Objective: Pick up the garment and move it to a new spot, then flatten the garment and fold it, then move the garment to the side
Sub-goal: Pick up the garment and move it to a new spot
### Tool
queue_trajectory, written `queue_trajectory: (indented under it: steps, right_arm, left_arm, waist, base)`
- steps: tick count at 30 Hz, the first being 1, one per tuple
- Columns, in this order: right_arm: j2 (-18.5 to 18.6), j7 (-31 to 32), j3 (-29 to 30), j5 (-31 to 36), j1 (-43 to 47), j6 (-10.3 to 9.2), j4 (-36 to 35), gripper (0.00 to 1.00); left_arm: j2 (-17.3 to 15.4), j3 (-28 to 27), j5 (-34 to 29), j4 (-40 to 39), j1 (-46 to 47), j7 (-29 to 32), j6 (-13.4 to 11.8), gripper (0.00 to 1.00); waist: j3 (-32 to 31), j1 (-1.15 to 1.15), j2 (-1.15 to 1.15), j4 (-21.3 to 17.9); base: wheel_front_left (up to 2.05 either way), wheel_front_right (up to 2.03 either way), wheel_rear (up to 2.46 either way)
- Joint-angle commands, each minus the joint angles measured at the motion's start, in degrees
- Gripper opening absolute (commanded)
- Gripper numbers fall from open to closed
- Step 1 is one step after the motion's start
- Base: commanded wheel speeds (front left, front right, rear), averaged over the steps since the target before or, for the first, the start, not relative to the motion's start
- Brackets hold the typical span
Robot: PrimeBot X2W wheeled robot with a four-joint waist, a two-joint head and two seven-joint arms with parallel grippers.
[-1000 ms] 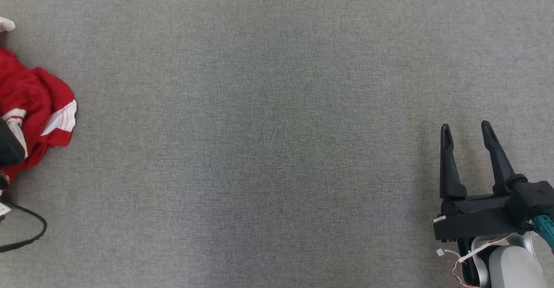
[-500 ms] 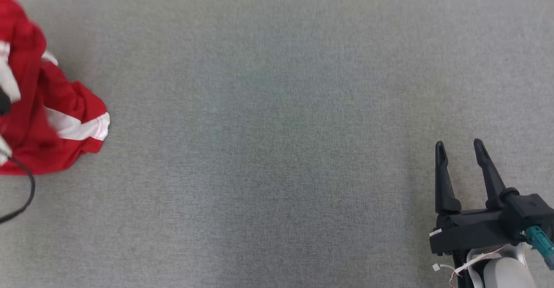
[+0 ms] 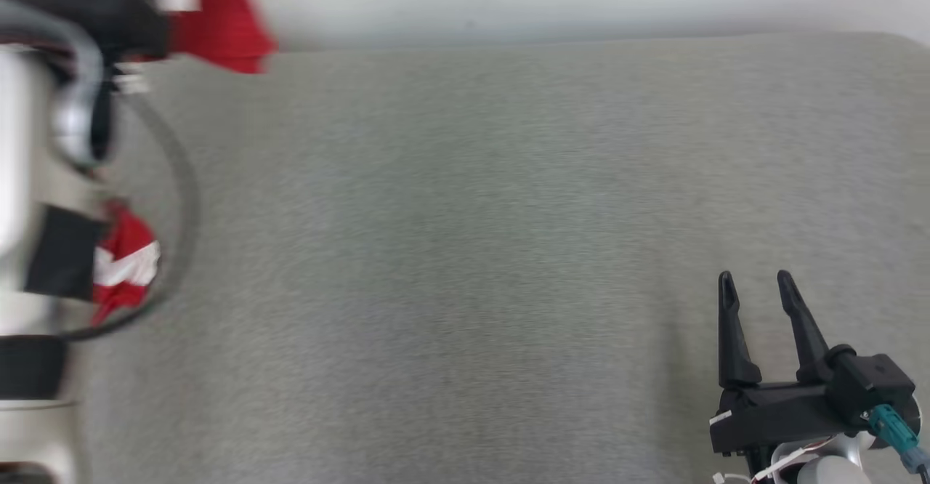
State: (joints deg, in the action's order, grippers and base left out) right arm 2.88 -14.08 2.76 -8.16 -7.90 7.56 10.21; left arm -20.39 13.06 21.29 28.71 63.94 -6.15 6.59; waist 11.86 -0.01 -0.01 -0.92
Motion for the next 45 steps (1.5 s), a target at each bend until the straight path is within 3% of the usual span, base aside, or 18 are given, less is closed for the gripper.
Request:
queue_trajectory:
  steps: [1,7,13,20,28,29,30,37,45]
  right_arm:
    - [0.0,-0.4,-0.1,-0.9,0.8,-0.14,0.6,1.0]
    - [0.0,-1.0,-1.2,-2.5,0.6,-0.14,2.5,1.0]
    - [0.0,-1.1,-0.2,-2.7,0.8,-0.14,2.7,1.0]
    - [0.0,-1.2,0.8,-2.4,0.8,-0.14,1.9,1.0]
    - [0.0,-1.2,1.1,-1.2,0.5,-0.14,1.8,1.0]
    - [0.0,-1.1,1.1,-1.1,0.3,-0.14,1.8,1.0]
    - [0.0,-1.1,1.3,-0.6,0.2,-0.14,1.8,1.0]
    - [0.0,-1.1,2.3,0.7,1.3,-0.14,1.9,1.0]
    - [0.0,-0.8,3.5,2.0,3.8,-0.14,0.6,1.0]
  left_arm:
    - [2.0,1.2,0.5,-1.5,0.5,0.8,0.2,0.0]
    - [9.5,5.5,1.9,-3.6,-0.8,3.1,-0.1,0.0]
    - [14.9,9.4,3.4,-2.0,-5.3,2.2,-0.4,0.0]
    - [16.9,13.4,6.6,2.8,-16.0,-0.7,-1.3,0.0]
    - [17.4,17.4,8.7,9.0,-25.8,-4.1,-2.1,0.0]
    - [17.4,18.4,8.1,9.6,-26.5,-4.4,-2.0,0.24]
    - [17.5,19.7,8.3,9.8,-27.3,-6.0,-1.9,1.0]
    - [17.5,21.7,8.6,5.8,-28.7,-9.0,-3.7,1.0]
    - [11.8,12.1,3.4,-5.1,-34.0,-9.1,-6.3,1.0]
  waist:
    - [-1.6,0.01,0.01,-4.6]
    - [-1.4,0.01,0.01,-10.6]
    - [-0.4,0.01,0.01,-13.5]
    - [0.6,0.01,0.01,-13.0]
    - [1.0,0.01,0.01,-9.6]
    - [1.0,0.01,0.01,-9.0]
    - [0.5,0.01,0.01,-7.8]
    - [-2.7,0.01,0.01,-3.6]
    - [-6.6,0.01,0.01,0.8]
  base:
    - [0.0,0.0,0.0]
    - [0.0,0.0,0.0]
    - [0.0,0.0,0.0]
    - [0.0,0.0,0.0]
    - [0.0,0.0,0.0]
    - [0.0,0.0,0.0]
    - [0.0,0.0,0.0]
    - [0.0,0.0,0.0]
    - [0.0,0.0,0.0]
